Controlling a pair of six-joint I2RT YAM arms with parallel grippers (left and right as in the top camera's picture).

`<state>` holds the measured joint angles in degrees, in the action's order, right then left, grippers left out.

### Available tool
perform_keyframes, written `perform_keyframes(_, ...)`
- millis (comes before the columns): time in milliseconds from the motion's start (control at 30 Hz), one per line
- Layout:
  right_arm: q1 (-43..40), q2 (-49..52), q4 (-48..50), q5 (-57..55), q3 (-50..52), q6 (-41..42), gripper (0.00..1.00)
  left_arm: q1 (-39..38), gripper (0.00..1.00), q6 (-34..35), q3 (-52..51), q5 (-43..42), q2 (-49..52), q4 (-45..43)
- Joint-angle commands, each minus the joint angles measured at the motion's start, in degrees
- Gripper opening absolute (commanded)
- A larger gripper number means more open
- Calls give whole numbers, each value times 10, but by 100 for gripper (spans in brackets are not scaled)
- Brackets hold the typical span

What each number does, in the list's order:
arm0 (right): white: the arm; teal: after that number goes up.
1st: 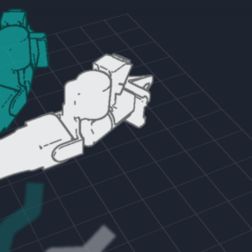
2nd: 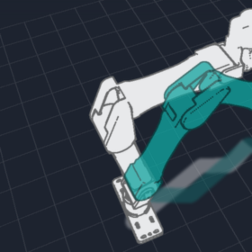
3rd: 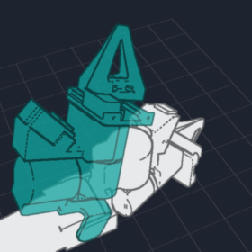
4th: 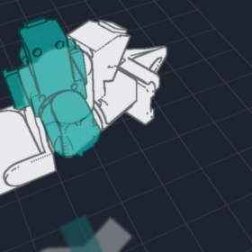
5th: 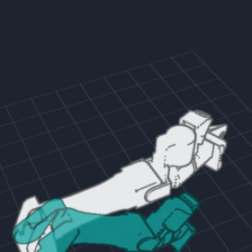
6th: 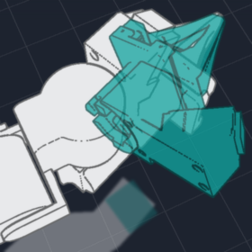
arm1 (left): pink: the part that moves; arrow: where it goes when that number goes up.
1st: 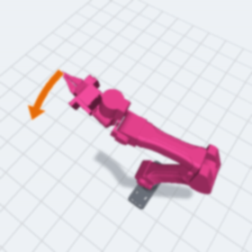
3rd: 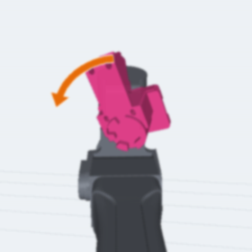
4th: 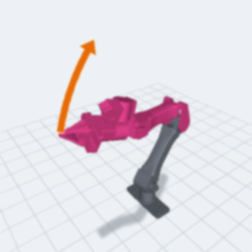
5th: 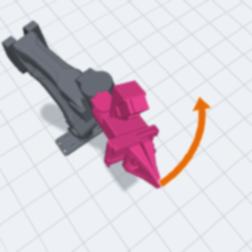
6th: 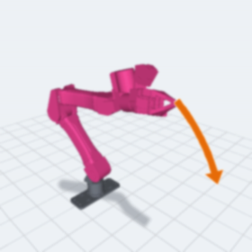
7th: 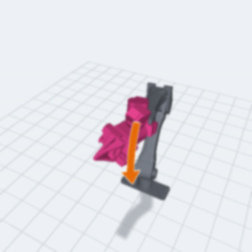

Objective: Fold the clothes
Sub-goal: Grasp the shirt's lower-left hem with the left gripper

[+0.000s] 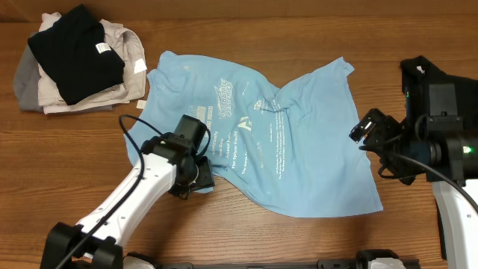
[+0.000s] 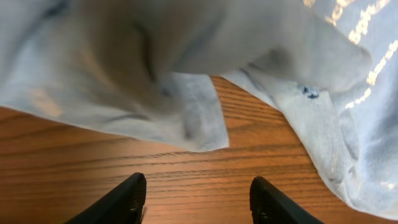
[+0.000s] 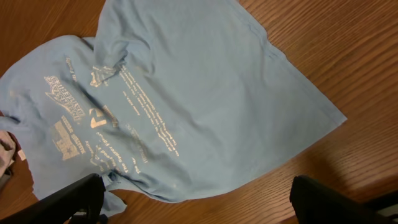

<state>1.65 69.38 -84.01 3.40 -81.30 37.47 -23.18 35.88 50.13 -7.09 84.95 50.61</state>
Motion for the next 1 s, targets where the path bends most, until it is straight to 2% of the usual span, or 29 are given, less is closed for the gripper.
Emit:
perform_keyframes(0,3,14,3,-7,-1,0,100,-31,59,4,9,-4,31,-5)
perform_keyframes(100,3,27,0,-7,-1,0,100,-53,63,24,9,18,61,-7)
perform_keyframes(300,3,45,-13,-7,-1,0,100,-57,61,37,9,32,113,-25)
perform_keyframes(633,2,45,-16,-25,-1,2,100,-57,62,39,9,79,115,-70)
perform_keyframes(967,2,45,-18,-29,-1,2,100,-57,56,40,11,113,115,-76)
